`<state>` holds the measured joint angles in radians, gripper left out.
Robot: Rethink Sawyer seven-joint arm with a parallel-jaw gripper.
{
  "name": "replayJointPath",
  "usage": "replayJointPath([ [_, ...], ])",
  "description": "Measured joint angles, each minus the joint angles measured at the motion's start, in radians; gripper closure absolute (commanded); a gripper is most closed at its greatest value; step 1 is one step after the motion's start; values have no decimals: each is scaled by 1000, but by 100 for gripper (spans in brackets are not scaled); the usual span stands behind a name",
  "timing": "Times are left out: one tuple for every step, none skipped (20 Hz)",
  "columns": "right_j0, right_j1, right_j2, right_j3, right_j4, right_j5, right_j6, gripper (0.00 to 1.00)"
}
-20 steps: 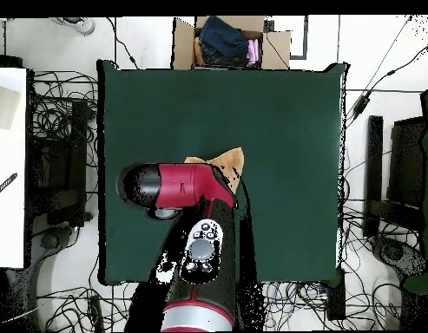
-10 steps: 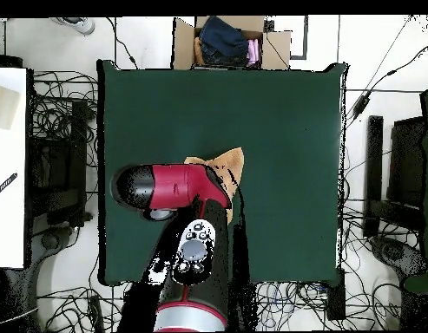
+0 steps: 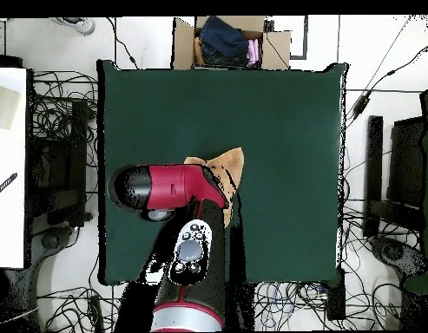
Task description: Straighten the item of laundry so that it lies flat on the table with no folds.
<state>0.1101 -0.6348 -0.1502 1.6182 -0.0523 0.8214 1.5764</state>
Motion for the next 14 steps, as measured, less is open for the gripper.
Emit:
replayJointPath([
  [1,0,0,0,0,0,0,100],
  [1,0,0,0,0,0,0,100],
  [2,0,0,0,0,0,0,100],
  [4,0,0,0,0,0,0,100],
  [5,0,0,0,0,0,0,100],
  [8,0,0,0,0,0,0,100],
  [11,0,0,0,0,0,0,100],
  [15,0,0,0,0,0,0,100],
  [18,0,-1,0,0,0,0,100],
  [24,0,-2,-1,0,0,0,100],
  [28,0,-3,-2,0,0,0,100],
  [33,0,-4,-4,0,0,0,100],
  [39,0,-7,-7,0,0,0,100],
  [45,1,-10,-10,0,0,0,100],
])
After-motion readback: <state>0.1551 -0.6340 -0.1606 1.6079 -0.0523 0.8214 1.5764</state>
